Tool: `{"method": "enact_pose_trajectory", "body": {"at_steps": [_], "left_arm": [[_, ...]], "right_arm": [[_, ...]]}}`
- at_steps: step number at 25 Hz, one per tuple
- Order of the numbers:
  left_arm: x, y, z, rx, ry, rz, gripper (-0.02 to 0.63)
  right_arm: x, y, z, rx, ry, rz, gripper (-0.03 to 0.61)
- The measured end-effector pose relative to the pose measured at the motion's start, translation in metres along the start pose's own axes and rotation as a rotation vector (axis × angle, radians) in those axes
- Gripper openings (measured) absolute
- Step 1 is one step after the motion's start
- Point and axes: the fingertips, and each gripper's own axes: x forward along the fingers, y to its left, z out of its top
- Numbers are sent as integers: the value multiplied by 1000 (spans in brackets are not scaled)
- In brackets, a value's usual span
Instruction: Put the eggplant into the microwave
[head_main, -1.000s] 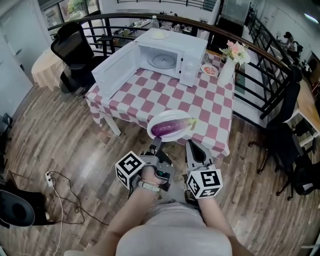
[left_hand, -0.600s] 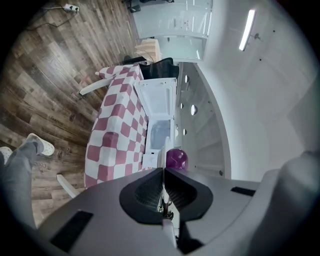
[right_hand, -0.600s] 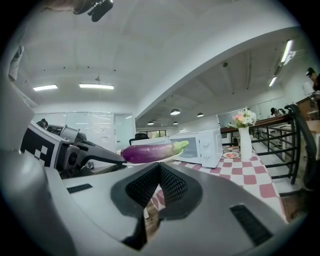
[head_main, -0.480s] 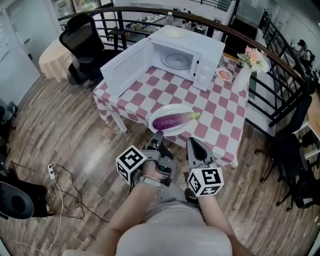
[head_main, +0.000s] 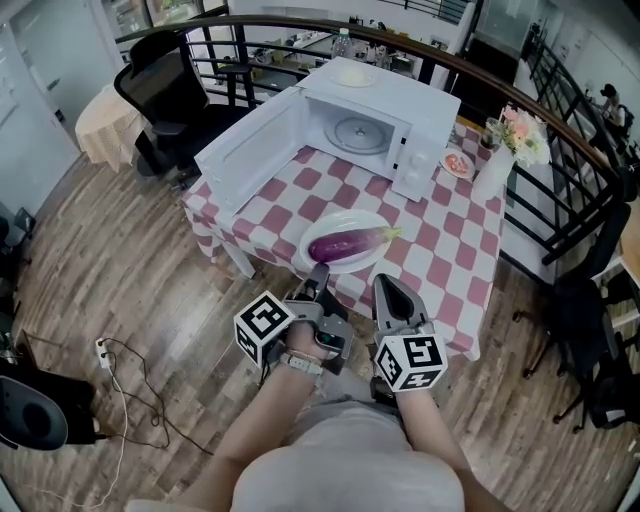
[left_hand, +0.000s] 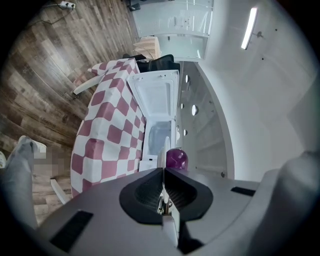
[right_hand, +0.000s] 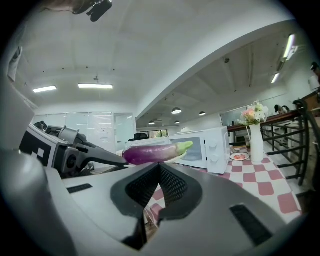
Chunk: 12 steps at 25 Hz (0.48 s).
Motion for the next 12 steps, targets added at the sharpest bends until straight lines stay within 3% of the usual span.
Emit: {"method": "enact_pose_trajectory", "body": {"at_steps": [12], "left_arm": [[75,-11,38,-8,28,13,12]], "right_arm": [[86,-21,15,19,1,10,25]]}}
